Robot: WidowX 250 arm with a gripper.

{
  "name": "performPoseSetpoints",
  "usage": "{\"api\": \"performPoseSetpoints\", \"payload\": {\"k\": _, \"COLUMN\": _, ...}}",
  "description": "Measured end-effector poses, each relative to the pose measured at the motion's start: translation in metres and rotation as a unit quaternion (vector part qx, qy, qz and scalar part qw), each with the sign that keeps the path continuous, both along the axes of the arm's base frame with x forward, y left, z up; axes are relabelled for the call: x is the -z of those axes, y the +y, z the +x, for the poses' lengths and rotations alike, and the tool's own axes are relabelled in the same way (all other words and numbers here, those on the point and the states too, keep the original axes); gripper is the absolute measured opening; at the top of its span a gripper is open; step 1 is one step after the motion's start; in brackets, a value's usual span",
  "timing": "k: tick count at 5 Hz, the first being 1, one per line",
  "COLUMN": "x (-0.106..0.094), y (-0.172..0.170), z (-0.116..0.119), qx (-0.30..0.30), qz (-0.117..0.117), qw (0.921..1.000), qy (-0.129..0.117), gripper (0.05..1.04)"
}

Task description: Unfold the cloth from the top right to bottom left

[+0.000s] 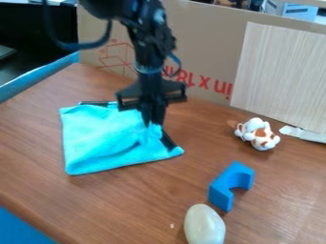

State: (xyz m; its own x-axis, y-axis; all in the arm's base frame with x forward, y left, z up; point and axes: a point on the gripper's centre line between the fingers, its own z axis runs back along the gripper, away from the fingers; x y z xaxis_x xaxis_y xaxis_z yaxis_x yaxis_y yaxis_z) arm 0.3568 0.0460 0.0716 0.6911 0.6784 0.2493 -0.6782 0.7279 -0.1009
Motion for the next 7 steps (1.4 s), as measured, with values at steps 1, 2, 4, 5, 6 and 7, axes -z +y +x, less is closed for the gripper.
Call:
{"api": "performPoseSetpoints", "payload": {"k": 1, "x": -0.026, "y": 0.017, "z": -0.007, "qx": 0.002, "qz": -0.032, "qw": 0.9993, "qy": -0.022, "gripper": 0.086}}
{"api": "performPoseSetpoints", "payload": {"k": 2, "x": -0.035, "y": 0.034, "z": -0.018, "qx": 0.004, "qz": -0.058, "qw": 0.9979, "qy": -0.029, "gripper": 0.086}}
{"api": "performPoseSetpoints", "payload": {"k": 4, "x": -0.009, "y": 0.088, "z": -0.063, "qx": 0.041, "qz": -0.057, "qw": 0.9976, "qy": 0.001, "gripper": 0.086}}
{"api": "performPoseSetpoints", "payload": {"k": 5, "x": 0.001, "y": 0.119, "z": -0.079, "qx": 0.04, "qz": -0.045, "qw": 0.9982, "qy": 0.004, "gripper": 0.086}}
{"api": "performPoseSetpoints", "payload": {"k": 6, "x": 0.008, "y": 0.147, "z": -0.095, "qx": 0.039, "qz": -0.049, "qw": 0.998, "qy": 0.004, "gripper": 0.086}}
{"api": "performPoseSetpoints", "payload": {"k": 7, "x": 0.014, "y": 0.175, "z": -0.107, "qx": 0.036, "qz": -0.045, "qw": 0.9983, "qy": 0.009, "gripper": 0.086}}
